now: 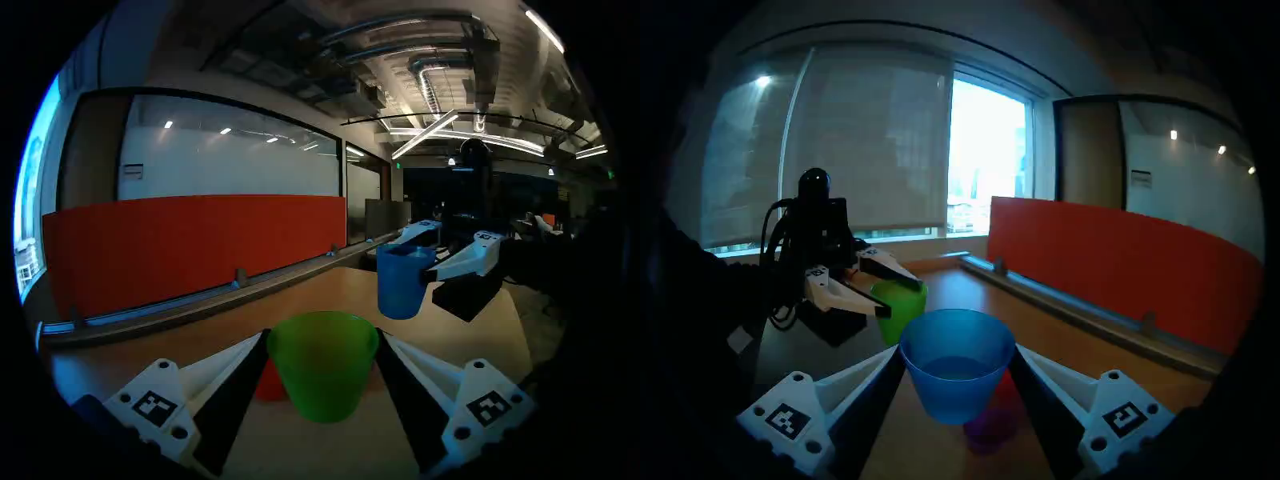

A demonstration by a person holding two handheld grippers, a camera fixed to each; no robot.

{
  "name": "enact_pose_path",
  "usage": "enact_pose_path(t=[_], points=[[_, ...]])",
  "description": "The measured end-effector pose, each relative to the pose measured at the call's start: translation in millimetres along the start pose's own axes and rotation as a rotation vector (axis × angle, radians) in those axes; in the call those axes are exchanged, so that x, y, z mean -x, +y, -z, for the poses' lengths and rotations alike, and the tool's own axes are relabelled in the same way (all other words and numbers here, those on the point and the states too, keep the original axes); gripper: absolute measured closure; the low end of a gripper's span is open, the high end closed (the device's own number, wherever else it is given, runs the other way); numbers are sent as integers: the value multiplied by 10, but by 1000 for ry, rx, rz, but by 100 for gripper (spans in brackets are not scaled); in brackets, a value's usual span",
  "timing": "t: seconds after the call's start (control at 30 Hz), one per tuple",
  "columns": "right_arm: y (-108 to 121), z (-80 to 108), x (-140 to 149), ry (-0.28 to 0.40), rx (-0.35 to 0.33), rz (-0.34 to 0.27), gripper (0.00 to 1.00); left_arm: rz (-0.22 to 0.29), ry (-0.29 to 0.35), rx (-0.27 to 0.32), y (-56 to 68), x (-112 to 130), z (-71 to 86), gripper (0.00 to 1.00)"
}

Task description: Pour water

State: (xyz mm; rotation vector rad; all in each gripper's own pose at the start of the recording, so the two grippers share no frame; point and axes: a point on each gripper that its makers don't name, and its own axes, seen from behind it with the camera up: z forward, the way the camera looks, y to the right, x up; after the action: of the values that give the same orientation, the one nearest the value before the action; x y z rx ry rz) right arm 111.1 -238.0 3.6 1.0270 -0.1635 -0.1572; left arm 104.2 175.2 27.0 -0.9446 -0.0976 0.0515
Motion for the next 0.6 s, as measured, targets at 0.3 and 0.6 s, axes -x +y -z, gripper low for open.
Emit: enact_pose_path(t=[0.3,0.6], points=[[15,-36,-275,61,4,21,9,-4,5,7,26,-11,8,9],[50,-72,-421,100,14,30,8,-10,5,15,56,-10,-3,9]])
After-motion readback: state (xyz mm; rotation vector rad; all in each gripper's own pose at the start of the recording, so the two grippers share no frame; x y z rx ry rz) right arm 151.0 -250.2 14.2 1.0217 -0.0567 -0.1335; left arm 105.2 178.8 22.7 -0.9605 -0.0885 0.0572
